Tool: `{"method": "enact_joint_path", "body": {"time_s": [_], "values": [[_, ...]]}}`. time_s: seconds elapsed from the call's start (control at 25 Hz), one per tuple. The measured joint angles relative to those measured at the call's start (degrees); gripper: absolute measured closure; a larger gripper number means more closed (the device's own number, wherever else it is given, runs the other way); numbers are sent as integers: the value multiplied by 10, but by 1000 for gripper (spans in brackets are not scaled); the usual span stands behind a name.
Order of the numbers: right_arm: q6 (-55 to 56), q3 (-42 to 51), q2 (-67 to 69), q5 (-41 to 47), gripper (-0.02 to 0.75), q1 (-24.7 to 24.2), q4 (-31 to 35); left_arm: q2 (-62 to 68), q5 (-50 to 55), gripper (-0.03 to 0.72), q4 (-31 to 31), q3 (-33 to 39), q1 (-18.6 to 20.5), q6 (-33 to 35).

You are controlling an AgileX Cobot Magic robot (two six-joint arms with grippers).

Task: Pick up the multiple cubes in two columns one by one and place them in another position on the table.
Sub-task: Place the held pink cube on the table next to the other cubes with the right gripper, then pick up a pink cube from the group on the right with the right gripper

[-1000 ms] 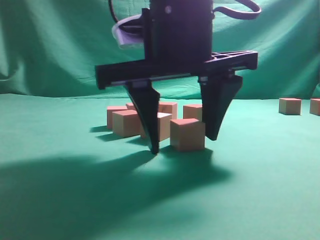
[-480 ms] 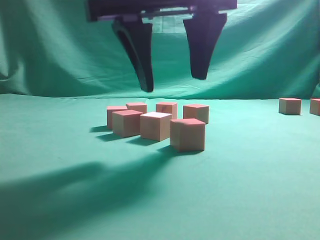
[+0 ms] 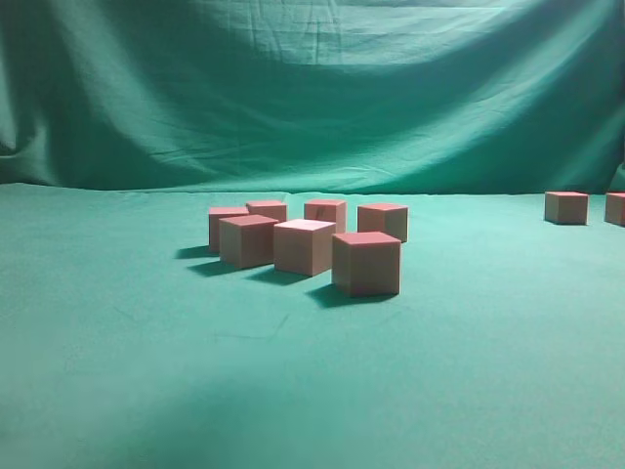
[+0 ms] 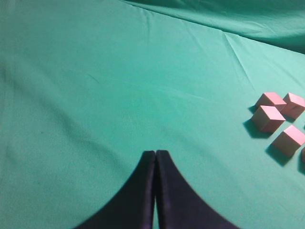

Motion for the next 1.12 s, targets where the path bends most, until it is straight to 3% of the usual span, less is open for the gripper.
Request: {"method": "enact_joint_path", "body": {"time_s": [0.16, 0.4, 0.56, 0.8, 1.12], "values": [[0, 0, -70, 4, 262, -86, 5, 0, 0, 688, 0, 0, 0, 0], [-8, 3, -126, 10, 262, -255, 27, 0, 0, 688, 0, 0, 0, 0], [-26, 52, -123, 10, 262, -343, 32, 0, 0, 688, 0, 0, 0, 0], [-37, 141, -77, -12, 262, -424, 51, 0, 0, 688, 0, 0, 0, 0], [-134, 76, 80, -29, 262, -504, 152, 0, 0, 688, 0, 0, 0, 0]]}}
